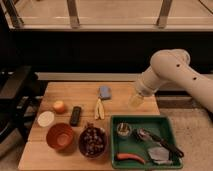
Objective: Place apple in red bowl
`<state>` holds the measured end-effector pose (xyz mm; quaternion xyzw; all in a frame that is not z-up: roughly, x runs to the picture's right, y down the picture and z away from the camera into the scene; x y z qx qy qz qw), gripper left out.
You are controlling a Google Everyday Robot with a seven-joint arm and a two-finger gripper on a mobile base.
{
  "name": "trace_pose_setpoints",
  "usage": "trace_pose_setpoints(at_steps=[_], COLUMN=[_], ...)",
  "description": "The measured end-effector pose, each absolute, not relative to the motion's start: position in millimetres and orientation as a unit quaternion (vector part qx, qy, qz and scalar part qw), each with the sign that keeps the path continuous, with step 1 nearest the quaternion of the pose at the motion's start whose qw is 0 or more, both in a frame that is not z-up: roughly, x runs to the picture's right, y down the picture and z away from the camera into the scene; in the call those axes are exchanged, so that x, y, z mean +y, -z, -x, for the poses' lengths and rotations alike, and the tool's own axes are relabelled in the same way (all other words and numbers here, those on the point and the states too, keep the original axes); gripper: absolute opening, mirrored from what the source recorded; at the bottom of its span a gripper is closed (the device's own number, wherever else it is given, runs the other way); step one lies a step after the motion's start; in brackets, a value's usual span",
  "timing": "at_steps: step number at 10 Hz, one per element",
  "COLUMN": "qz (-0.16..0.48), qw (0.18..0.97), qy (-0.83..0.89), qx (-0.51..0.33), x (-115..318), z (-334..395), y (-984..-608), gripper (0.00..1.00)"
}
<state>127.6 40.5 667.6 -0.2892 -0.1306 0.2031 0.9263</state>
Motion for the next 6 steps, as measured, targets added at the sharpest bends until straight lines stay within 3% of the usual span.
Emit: trace_pose_setpoints(at_steps=[6], qz=[0.304], qw=[0.921], qy=[-0.137], qx=[-0.2], x=[35.3], z=[-14.0], y=[-732.7], gripper=[0.8])
